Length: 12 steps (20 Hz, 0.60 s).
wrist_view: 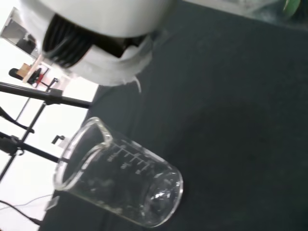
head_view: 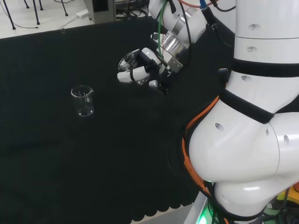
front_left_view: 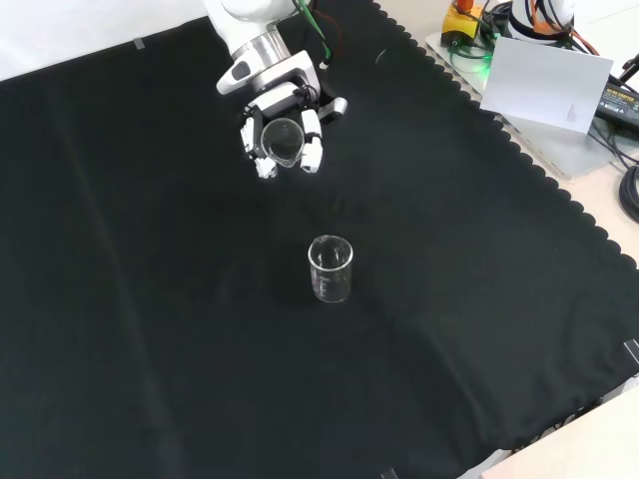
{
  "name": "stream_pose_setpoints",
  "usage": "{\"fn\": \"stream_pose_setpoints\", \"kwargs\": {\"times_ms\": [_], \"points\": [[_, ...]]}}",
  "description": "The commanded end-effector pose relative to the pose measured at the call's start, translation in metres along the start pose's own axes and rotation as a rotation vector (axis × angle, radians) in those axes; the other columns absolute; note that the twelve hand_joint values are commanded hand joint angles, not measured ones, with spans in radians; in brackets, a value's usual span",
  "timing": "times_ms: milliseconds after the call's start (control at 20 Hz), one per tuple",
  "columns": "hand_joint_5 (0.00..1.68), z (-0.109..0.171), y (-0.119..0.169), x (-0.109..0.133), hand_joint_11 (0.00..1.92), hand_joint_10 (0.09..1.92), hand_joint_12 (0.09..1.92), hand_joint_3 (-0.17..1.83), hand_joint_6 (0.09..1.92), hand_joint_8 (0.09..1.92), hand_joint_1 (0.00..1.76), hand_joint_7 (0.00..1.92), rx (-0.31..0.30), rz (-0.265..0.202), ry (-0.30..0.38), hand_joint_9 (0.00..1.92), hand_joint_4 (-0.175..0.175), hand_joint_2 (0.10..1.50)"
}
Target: Pick up the beaker on the right.
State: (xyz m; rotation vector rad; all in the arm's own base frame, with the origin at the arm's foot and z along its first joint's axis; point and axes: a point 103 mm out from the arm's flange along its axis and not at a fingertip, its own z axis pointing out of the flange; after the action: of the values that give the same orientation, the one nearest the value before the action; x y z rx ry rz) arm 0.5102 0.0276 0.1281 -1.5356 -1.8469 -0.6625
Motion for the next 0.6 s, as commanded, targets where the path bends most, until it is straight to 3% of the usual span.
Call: {"fn": "stream_pose_setpoints", "kwargs": {"times_ms": [50,600], "points": [[1.29,-0.007,-0.005,0.014,1.28,0.16,0.84,0.64,0.64,0.09,1.13,1.77,-0.008,-0.035,0.051,1.69,0.175,0.66],[1.3,0.029,-0.011,0.052,1.27,0.15,0.83,0.65,0.63,0.09,1.13,1.77,0.017,-0.069,0.008,1.68,0.175,0.66]]}}
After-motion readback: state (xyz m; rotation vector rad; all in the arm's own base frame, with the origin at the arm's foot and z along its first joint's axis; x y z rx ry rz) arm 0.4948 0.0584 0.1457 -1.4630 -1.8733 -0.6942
